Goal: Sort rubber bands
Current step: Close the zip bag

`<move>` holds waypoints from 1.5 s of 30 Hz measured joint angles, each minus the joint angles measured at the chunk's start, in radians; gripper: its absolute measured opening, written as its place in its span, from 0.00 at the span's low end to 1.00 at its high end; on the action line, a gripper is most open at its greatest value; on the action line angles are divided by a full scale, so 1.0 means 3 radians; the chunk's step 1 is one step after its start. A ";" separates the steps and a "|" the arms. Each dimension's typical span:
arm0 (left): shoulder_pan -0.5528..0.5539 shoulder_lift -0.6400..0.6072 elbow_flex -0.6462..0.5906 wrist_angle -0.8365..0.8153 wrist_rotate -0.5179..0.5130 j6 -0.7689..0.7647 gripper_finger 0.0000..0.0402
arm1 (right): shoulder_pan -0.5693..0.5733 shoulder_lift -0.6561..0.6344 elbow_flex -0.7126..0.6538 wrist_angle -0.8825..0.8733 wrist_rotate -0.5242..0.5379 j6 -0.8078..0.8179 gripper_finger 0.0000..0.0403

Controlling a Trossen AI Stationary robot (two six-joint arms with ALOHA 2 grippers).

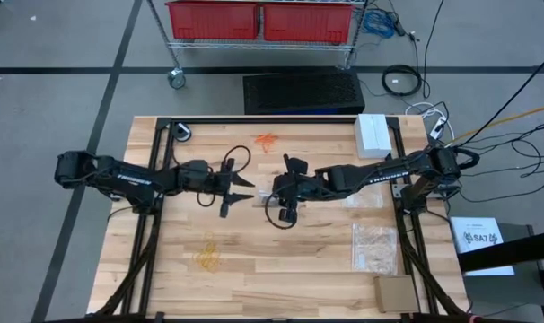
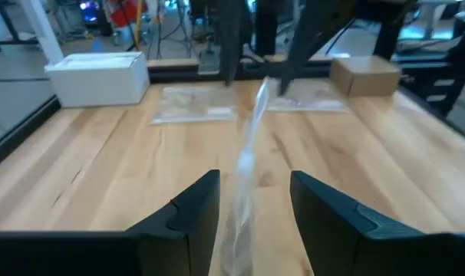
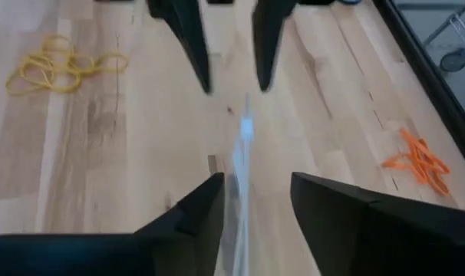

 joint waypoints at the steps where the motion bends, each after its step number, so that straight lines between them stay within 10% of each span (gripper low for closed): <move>1: 0.0000 0.0000 0.0000 -0.0038 -0.0022 0.0019 0.42 | 0.0000 0.0000 0.0000 0.0026 0.0000 -0.0004 0.38; 21: 0.0000 0.0173 0.0001 0.0082 -0.0149 0.0117 0.42 | -0.0118 0.0334 0.0004 0.0432 -0.0089 -0.0047 0.38; 33: 0.0000 0.0282 0.0034 0.0233 -0.0150 0.0114 0.41 | -0.0120 0.0351 0.0004 0.0492 -0.0087 -0.0122 0.16; 45: 0.0000 0.0284 0.0051 0.0206 -0.0145 0.0265 0.13 | -0.0171 0.0351 0.0004 0.0495 -0.0097 -0.0135 0.26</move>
